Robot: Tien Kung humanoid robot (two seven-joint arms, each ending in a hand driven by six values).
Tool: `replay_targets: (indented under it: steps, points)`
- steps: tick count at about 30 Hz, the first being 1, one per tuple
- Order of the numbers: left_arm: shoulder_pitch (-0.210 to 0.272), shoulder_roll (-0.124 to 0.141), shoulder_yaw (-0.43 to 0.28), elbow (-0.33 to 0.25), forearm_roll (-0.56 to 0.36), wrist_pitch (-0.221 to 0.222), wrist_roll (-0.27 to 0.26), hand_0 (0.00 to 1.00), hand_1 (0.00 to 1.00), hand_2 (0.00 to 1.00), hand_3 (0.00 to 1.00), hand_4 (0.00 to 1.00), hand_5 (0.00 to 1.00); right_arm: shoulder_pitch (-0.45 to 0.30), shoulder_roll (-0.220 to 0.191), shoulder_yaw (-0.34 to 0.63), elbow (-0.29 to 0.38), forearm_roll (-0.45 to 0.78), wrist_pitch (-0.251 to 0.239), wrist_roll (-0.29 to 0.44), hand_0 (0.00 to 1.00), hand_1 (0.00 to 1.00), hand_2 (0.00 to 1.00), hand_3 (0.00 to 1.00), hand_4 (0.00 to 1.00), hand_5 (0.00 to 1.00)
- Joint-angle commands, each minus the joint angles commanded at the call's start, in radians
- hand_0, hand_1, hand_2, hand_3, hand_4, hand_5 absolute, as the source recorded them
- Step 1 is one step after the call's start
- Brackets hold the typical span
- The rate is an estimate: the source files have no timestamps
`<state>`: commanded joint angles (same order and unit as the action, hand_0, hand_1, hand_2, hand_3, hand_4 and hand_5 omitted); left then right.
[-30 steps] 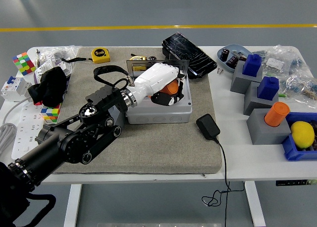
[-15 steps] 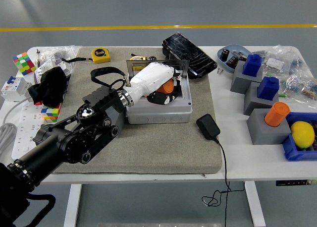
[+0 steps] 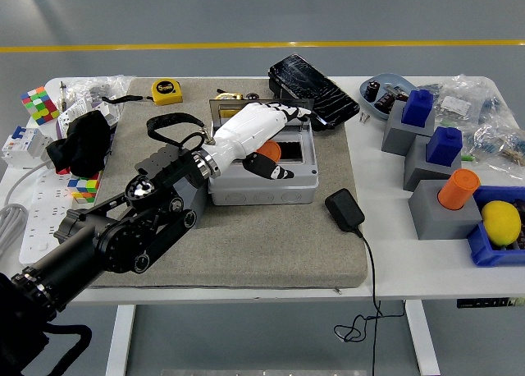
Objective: Fetch the battery,place it into the box,close the lid of the box
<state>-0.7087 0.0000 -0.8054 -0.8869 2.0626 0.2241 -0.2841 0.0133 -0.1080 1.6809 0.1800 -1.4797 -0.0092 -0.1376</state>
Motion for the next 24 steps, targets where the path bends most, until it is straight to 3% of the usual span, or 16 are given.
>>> replay_targets:
  steps: [4,5,10,11,12,16,17,20,24]
  points:
    - [0.014,0.0,-0.002,-0.034,-0.019,-0.002,0.003,0.53,0.728,0.75,0.855,0.998,0.149,0.001,0.001,-0.001,0.0,0.002,0.0,0.002,0.632,0.642,0.668,0.57,0.993,0.515]
    - [0.021,0.0,-0.004,-0.047,-0.022,-0.003,0.005,0.4,0.599,0.607,0.698,0.998,0.146,0.0,0.001,0.0,0.0,0.002,0.0,0.002,0.633,0.642,0.667,0.57,0.993,0.516]
    - [0.061,0.0,-0.023,-0.11,-0.046,-0.009,0.014,0.4,0.599,0.607,0.698,0.998,0.146,-0.002,0.001,0.007,0.0,-0.003,-0.001,0.001,0.633,0.642,0.667,0.57,0.993,0.516]
    - [0.069,0.0,-0.026,-0.123,-0.051,-0.01,0.016,0.381,0.548,0.546,0.634,0.998,0.151,-0.002,0.001,0.008,0.0,-0.004,0.0,0.001,0.632,0.642,0.667,0.57,0.993,0.515]
    - [0.079,0.003,-0.03,-0.138,-0.056,-0.011,0.018,0.381,0.548,0.546,0.634,0.998,0.151,-0.003,0.002,0.008,0.0,-0.004,0.0,0.001,0.632,0.642,0.667,0.57,0.993,0.515]
    - [0.123,0.036,-0.059,-0.2,-0.067,-0.014,0.03,0.381,0.548,0.546,0.634,0.998,0.151,-0.003,0.002,0.008,0.0,-0.003,0.0,0.003,0.632,0.642,0.667,0.57,0.993,0.515]
    - [0.134,0.044,-0.068,-0.213,-0.068,-0.015,0.032,0.361,0.5,0.485,0.551,0.998,0.155,-0.003,0.002,0.009,0.0,-0.003,0.0,0.003,0.633,0.642,0.667,0.57,0.993,0.515]
    - [0.172,0.071,-0.107,-0.244,-0.066,-0.015,0.035,0.361,0.5,0.485,0.551,0.998,0.155,-0.004,0.0,0.01,0.0,-0.005,-0.001,0.003,0.633,0.642,0.667,0.57,0.993,0.515]
    - [0.201,0.094,-0.145,-0.246,-0.057,-0.016,0.039,0.377,0.514,0.488,0.543,0.998,0.149,-0.005,0.0,0.011,0.0,-0.007,0.0,0.003,0.633,0.642,0.667,0.57,0.993,0.515]
